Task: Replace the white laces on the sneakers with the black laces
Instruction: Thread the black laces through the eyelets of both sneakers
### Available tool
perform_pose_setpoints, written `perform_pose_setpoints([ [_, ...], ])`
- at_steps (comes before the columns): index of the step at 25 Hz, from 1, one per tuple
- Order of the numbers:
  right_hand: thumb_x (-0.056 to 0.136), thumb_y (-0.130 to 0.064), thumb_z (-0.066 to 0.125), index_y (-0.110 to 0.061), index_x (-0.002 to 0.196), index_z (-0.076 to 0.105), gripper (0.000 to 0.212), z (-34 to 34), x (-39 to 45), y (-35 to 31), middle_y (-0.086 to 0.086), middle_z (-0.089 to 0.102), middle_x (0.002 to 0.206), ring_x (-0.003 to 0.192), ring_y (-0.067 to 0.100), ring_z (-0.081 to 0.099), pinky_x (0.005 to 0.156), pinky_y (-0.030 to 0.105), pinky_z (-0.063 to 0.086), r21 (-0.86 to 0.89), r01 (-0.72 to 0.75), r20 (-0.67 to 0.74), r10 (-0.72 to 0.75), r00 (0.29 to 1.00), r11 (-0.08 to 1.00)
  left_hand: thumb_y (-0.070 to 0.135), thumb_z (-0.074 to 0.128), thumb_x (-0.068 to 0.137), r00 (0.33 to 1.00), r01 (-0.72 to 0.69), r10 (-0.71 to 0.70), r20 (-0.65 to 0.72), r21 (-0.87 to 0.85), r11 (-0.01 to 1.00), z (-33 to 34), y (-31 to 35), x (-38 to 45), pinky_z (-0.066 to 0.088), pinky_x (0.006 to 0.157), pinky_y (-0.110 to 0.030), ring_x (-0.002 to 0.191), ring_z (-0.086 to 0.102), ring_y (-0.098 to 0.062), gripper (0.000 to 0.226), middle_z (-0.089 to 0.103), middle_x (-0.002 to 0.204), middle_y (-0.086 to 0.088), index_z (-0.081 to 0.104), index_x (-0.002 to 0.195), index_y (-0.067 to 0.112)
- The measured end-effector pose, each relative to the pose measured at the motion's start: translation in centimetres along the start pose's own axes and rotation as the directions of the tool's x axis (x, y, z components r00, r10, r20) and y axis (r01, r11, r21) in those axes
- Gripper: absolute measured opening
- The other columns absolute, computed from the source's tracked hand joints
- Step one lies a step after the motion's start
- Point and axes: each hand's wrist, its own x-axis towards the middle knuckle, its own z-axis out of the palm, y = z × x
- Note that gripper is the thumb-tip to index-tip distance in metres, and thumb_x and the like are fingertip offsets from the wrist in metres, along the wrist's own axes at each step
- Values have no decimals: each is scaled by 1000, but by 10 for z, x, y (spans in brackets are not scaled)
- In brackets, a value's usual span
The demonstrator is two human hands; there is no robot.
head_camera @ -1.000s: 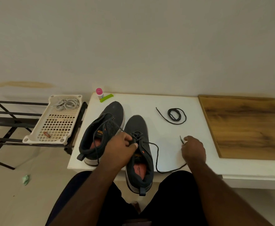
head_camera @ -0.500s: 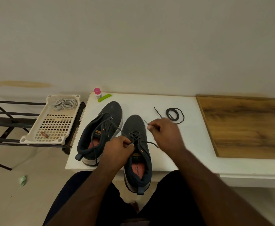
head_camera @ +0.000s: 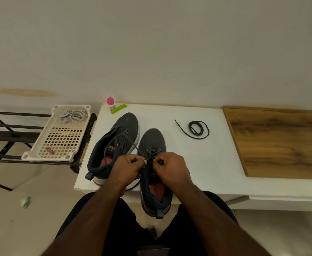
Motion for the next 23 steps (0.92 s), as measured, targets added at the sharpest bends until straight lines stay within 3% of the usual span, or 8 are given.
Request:
perform_pose_setpoints([
  [3,91,-21,62,-20,86,73,12,1,1,-1,-5,68,80,69,7,60,62,11,42,-20,-15,-8,15,1000,1000,12,66,92,1000,4,-4,7,-15,1000,1,-1,0,61,74,-35,81,73,-22,9,75,83,-10,73,90,8],
  [7,91,-20,60,-17,87,74,14,3,2,-4,-2,69,80,72,10,63,68,20,49,-20,-9,9,9,1000,1000,13,65,92,1000,0,0,11,-15,1000,0,-2,1,62,75,-35,81,74,-21,9,75,84,-10,73,92,10],
  [10,94,-23,61,-20,95,77,16,2,0,-3,-5,72,88,80,9,64,69,9,42,-10,36,29,-36,999,999,13,66,92,1000,-1,1,18,-23,1000,0,-3,2,61,74,-33,83,74,-21,9,75,85,-9,74,92,10],
  [13,94,-24,63,-19,88,74,14,0,1,-1,-7,70,83,74,5,63,66,7,41,36,-25,-9,26,1000,999,12,65,93,1000,10,-8,22,-51,999,1,-2,1,58,66,-27,81,73,-20,9,75,84,-9,73,91,9],
  [16,94,-23,61,-18,84,72,16,0,3,-4,-5,68,78,69,6,61,63,10,40,-31,-12,17,12,1000,999,11,65,93,1000,18,-16,23,-65,998,1,0,0,58,67,-27,79,73,-19,9,75,83,-9,73,91,9],
  [20,97,-24,55,-12,91,71,21,-1,6,-9,3,66,87,77,15,62,74,25,52,-137,27,77,-17,997,990,11,65,93,999,24,-23,25,-66,998,1,-2,1,60,72,-31,84,73,-22,8,75,88,-11,73,92,10],
  [23,101,-24,48,-10,99,68,24,-1,9,-16,3,58,94,82,16,55,78,27,47,-263,66,127,-33,991,963,12,66,92,999,25,-23,29,-65,998,2,-2,2,61,77,-35,86,72,-24,8,75,88,-10,74,91,11],
])
